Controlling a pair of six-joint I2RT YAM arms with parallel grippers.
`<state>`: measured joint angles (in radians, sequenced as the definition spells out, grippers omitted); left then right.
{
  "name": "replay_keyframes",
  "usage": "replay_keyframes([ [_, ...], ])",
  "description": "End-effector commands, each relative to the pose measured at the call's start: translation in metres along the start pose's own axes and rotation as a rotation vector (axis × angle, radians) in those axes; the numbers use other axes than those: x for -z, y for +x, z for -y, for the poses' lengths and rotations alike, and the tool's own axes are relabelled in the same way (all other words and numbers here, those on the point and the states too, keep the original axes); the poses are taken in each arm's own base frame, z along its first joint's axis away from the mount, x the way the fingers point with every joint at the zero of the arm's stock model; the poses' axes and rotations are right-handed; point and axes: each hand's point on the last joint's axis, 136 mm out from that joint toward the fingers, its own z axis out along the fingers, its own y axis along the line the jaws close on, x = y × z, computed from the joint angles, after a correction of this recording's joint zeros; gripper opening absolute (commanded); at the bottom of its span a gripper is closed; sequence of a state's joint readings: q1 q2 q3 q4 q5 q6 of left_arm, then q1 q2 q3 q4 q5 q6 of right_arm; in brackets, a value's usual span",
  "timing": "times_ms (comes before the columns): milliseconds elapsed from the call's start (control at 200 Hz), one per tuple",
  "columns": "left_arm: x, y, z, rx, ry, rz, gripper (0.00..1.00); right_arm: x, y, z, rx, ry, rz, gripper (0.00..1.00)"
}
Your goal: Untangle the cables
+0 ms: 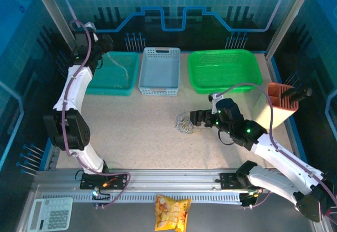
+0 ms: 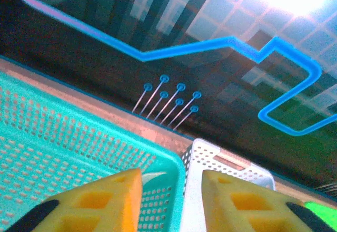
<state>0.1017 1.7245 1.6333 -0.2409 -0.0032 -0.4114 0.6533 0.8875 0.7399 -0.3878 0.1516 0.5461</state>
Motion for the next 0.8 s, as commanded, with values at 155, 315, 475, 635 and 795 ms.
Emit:
replay_keyframes([
  [155, -0.005, 0.011, -0.026, 0.047, -0.013, -0.077, 0.66, -0.002, 0.007, -0.009, 0.016, -0.066, -0.014, 0.97],
  [315, 0.008, -0.003, -0.006, 0.075, 0.062, -0.057, 0.75, -0.011, 0.012, -0.006, -0.005, -0.044, -0.042, 0.95],
  [475, 0.027, -0.007, 0.02, 0.18, 0.183, -0.053, 0.85, -0.023, 0.019, 0.002, -0.035, 0.006, -0.086, 0.92],
  [635, 0.054, 0.016, 0.061, 0.222, 0.334, -0.089, 0.91, -0.034, 0.025, 0.011, -0.065, 0.054, -0.132, 0.85],
  [795, 0.093, 0.064, 0.107, 0.162, 0.431, -0.176, 0.99, -0.038, 0.033, 0.038, -0.139, 0.138, -0.167, 0.76],
])
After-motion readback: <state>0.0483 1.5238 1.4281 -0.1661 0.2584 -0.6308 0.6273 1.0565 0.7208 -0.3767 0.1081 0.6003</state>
